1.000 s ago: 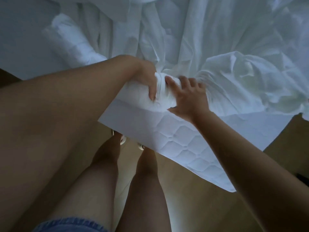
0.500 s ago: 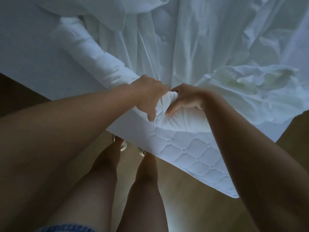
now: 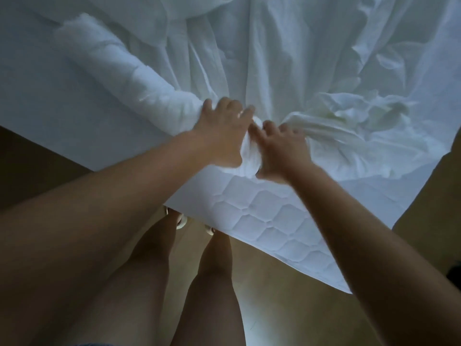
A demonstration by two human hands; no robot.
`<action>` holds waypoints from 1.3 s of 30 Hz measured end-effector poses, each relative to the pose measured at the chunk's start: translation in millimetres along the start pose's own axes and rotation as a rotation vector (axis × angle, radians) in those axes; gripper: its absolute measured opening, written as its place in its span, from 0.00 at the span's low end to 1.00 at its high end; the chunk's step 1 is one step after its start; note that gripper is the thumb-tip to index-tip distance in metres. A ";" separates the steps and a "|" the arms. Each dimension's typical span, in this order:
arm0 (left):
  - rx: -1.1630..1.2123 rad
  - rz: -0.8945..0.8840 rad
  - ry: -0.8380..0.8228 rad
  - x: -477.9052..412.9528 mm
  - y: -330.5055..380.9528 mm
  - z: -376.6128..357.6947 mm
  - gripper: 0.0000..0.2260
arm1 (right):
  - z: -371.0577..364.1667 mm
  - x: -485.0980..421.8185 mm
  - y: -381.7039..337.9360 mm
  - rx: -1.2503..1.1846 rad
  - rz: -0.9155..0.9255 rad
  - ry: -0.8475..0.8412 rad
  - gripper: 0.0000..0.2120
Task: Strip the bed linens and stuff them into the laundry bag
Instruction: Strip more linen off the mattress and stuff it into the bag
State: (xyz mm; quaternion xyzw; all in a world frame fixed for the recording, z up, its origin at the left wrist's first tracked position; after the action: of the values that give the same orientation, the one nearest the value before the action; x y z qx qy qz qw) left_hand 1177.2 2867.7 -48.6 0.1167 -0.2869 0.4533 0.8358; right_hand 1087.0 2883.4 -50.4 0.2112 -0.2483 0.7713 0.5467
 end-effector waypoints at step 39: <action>-0.220 -0.024 0.200 -26.4 25.9 5.0 0.39 | 23.4 3.1 53.8 -0.447 -0.294 0.150 0.50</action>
State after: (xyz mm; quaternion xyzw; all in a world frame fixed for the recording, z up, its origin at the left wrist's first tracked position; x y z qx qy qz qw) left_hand 1142.8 2861.8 -61.6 -0.0181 -0.2488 0.4183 0.8734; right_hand 1036.3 2856.3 -38.4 0.0617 -0.3378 0.6233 0.7026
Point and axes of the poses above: each hand's wrist, its own x-axis away from the middle knuckle, its own z-axis out of the back of the hand, y = z × x, the point moved 8 cm from there along -x, towards the middle knuckle, and after that the axes turned 15 degrees about -x, right-handed, at the moved point
